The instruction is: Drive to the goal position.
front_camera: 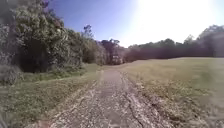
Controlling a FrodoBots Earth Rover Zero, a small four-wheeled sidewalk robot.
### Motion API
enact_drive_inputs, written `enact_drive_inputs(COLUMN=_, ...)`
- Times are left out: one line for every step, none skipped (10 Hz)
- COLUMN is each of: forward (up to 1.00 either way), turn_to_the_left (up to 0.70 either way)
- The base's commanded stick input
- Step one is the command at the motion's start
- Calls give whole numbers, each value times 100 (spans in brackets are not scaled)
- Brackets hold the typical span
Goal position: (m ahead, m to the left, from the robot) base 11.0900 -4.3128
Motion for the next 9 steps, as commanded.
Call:
enact_drive_inputs(forward=30, turn_to_the_left=0)
enact_drive_inputs(forward=30, turn_to_the_left=3)
enact_drive_inputs(forward=30, turn_to_the_left=9)
enact_drive_inputs(forward=30, turn_to_the_left=21)
enact_drive_inputs(forward=30, turn_to_the_left=0)
enact_drive_inputs(forward=30, turn_to_the_left=0)
enact_drive_inputs(forward=30, turn_to_the_left=0)
enact_drive_inputs(forward=30, turn_to_the_left=0)
enact_drive_inputs(forward=30, turn_to_the_left=0)
